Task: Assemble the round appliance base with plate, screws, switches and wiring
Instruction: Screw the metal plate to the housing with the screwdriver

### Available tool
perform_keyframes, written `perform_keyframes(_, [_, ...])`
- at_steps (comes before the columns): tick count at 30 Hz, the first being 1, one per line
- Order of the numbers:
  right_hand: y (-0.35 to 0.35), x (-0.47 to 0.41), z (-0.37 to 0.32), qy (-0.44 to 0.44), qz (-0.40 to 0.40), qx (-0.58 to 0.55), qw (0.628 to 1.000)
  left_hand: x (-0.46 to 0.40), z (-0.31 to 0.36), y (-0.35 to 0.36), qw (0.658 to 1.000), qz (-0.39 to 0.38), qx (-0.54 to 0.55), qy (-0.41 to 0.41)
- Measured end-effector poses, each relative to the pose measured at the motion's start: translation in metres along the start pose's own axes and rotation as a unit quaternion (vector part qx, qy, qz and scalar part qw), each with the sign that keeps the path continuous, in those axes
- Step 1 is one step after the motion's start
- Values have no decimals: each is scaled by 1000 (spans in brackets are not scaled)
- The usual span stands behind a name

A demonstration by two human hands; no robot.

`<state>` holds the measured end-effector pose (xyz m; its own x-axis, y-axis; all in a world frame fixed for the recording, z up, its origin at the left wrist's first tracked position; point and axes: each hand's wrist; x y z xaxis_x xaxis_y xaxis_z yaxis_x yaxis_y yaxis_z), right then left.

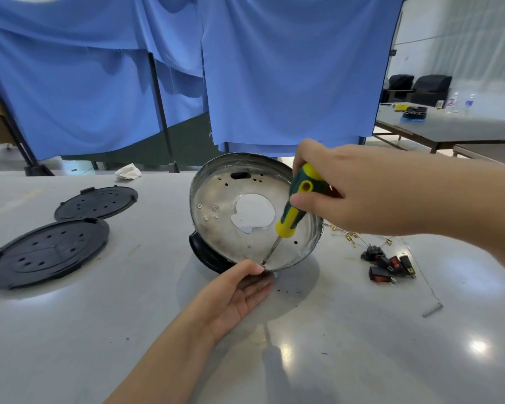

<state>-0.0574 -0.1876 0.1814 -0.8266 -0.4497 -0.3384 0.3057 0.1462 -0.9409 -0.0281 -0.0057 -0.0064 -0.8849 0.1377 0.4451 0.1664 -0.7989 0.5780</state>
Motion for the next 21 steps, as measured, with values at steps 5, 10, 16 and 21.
perform_keyframes(5, [1, -3, -1, 5, 37, 141, 989, 1, 1, 1, 1000, 2, -22, 0])
perform_keyframes(10, [7, -2, 3, 24, 67, 175, 982, 3, 0, 2, 999, -10, -44, 9])
perform_keyframes(16, [-2, -1, 8, 33, -22, -1, 999, 1, 0, 4, 999, -6, -32, 18])
perform_keyframes(21, [1, -5, 8, -13, 56, 172, 983, 0, -2, 2, 998, -10, -58, 26])
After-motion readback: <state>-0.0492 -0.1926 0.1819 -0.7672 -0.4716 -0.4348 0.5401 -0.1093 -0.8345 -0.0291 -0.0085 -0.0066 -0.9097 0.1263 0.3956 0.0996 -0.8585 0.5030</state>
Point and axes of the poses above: each hand's wrist, its own x-axis away from the middle knuckle, its own y-axis out of the palm, z = x × y, and after that the axes turned 7 degrees about z, right-handed
